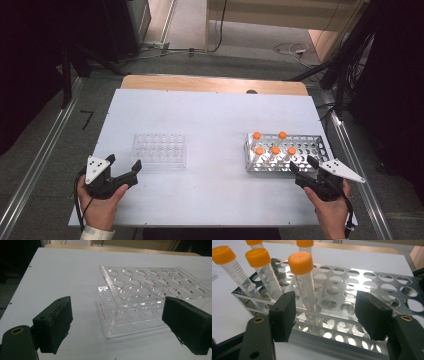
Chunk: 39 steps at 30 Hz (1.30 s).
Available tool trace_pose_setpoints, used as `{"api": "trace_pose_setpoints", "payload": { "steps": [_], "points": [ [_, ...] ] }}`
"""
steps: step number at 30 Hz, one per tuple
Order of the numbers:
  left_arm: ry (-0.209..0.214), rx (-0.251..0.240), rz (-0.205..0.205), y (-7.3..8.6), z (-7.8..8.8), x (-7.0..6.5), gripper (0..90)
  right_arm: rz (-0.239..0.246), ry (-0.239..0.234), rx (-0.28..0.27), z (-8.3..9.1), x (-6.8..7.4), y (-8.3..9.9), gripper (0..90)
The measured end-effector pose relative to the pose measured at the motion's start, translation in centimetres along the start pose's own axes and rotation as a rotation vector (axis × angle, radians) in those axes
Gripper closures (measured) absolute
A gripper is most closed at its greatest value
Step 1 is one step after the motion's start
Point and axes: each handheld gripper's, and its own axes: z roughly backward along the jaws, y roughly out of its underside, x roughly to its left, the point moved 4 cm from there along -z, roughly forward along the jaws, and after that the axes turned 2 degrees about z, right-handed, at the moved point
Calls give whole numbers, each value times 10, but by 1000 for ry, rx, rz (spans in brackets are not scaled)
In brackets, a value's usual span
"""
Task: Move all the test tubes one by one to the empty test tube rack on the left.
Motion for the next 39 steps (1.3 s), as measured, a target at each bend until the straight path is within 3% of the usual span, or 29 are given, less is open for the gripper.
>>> {"api": "trace_pose_setpoints", "payload": {
  "steps": [11,25,31,39],
  "points": [
    [0,-5,4,0,0,1,96,31,-39,-13,-14,11,-5,510],
    [3,-5,6,0,0,1,96,64,-39,-3,-26,16,-7,698],
    [3,-1,4,0,0,1,97,65,-33,-10,-25,15,-8,721],
    [9,4,-2,1,-1,-1,96,56,-32,-58,-14,15,-20,722]
  ]
}}
